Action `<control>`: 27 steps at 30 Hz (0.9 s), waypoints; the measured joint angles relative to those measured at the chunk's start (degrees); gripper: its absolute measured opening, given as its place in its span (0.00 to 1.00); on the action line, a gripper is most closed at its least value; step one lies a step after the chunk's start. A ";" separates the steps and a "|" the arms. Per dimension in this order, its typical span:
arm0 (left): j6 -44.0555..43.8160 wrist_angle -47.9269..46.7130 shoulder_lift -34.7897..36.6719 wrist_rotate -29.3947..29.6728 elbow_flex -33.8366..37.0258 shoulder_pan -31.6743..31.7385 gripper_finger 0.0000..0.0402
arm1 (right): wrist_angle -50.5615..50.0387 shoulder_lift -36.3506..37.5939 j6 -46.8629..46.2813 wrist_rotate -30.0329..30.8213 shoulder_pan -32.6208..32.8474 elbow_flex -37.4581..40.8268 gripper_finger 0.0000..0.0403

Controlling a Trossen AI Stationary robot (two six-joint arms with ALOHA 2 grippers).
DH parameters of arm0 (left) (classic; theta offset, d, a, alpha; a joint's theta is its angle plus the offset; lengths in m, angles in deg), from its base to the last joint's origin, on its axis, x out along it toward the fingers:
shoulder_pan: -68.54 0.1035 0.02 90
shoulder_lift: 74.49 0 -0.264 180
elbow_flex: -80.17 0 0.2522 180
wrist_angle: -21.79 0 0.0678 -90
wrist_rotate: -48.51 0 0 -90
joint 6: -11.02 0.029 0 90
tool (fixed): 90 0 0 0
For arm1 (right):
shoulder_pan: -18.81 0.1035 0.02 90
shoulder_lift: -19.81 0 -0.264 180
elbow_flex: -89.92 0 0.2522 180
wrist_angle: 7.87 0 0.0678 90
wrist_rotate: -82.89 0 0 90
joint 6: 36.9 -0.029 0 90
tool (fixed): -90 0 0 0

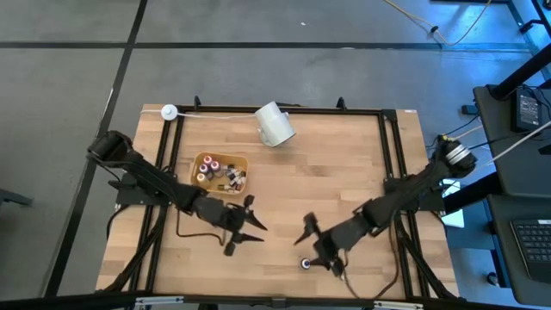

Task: Pick & Place food coloring
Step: Put the large blue food coloring bottle into the bin

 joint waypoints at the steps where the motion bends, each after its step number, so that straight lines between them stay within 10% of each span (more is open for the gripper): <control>1: 0.77 0.98 1.52 -0.56 0.93 0.13 0.37 | -1.81 -1.47 -1.02 -1.33 0.45 -1.78 0.79; 17: 2.04 -1.94 11.63 -1.31 3.06 -1.81 0.36 | -11.55 -11.07 -10.53 -9.07 1.13 -10.70 0.79; 27: 2.81 -2.55 11.54 -1.16 3.06 -1.73 0.37 | -14.22 -11.09 -15.77 -2.17 1.43 -10.70 0.79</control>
